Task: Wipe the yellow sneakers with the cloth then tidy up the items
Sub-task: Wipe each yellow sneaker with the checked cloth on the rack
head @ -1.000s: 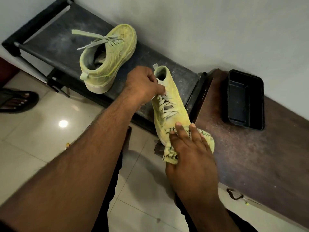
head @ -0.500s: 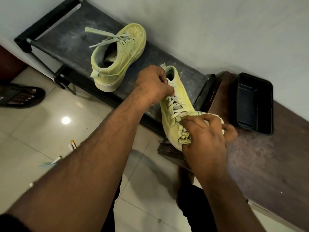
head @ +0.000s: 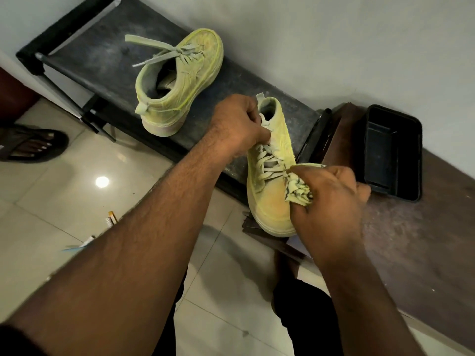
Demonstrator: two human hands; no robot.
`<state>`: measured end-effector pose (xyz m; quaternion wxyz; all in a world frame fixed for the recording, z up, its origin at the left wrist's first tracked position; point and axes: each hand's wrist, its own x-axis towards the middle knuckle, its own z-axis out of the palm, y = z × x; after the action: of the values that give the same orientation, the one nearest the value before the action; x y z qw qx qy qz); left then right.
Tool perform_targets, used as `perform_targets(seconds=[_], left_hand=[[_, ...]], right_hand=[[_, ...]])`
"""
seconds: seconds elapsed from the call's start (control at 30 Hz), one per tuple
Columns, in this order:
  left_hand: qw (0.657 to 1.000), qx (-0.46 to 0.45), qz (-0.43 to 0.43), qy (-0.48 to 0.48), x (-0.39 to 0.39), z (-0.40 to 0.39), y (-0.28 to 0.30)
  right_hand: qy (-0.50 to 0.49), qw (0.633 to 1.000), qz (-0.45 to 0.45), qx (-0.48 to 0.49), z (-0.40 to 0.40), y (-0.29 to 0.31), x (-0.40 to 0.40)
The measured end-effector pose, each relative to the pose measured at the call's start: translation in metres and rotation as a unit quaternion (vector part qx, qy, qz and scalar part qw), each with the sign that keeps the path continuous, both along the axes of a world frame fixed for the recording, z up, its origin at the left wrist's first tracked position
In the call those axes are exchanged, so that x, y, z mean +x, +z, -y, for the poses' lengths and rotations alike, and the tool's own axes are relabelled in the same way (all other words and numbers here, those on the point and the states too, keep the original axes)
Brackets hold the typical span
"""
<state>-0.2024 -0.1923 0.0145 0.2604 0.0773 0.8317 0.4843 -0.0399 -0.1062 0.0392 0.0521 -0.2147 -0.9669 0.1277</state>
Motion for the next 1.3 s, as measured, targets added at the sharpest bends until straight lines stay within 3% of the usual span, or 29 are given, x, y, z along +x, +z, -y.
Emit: perform_targets(seconds=[0.1,0.17,0.23,0.33,0.43,0.6,0.7,0.83,0.97,1.03,1.2,1.3], left_hand=[[1.0,0.002,0.009,0.016,0.0,-0.001,0.0],[1.0,-0.001,0.019,0.023,-0.001,-0.001,-0.001],[0.999,-0.004,0.036,0.027,-0.003,0.0,-0.002],[0.997,-0.01,0.071,0.035,-0.009,0.006,-0.003],[0.994,-0.011,0.102,0.034,-0.015,0.015,-0.002],[0.988,-0.019,0.147,0.045,-0.021,0.026,0.001],[0.987,-0.016,0.153,0.05,-0.022,0.027,0.002],[0.99,-0.024,0.135,0.043,-0.022,0.025,0.001],[0.99,-0.011,0.139,0.038,-0.021,0.021,-0.001],[0.99,-0.012,0.136,0.045,-0.021,0.02,-0.003],[0.993,-0.07,0.078,0.045,-0.026,0.024,-0.014],[0.994,-0.097,0.048,0.034,-0.027,0.023,-0.018]], right_hand=[[0.015,1.0,-0.003,-0.002,0.014,0.0,0.007],[0.076,0.997,-0.011,-0.005,0.021,0.002,0.018],[0.137,0.988,-0.016,-0.074,0.017,0.005,0.028],[0.041,0.97,-0.077,-0.228,-0.004,0.006,0.025],[-0.08,0.956,-0.151,-0.239,-0.017,-0.005,0.011],[-0.01,0.935,-0.139,-0.327,0.01,-0.004,0.026],[0.079,0.941,-0.163,-0.286,0.018,-0.002,0.033],[0.017,0.949,-0.175,-0.262,0.006,-0.019,0.014],[-0.116,0.903,-0.182,-0.372,-0.008,-0.036,-0.011],[-0.124,0.905,-0.178,-0.365,-0.002,-0.033,-0.012],[0.006,0.926,-0.117,-0.358,0.021,-0.008,0.022],[0.091,0.944,-0.082,-0.307,0.036,-0.012,0.033]])
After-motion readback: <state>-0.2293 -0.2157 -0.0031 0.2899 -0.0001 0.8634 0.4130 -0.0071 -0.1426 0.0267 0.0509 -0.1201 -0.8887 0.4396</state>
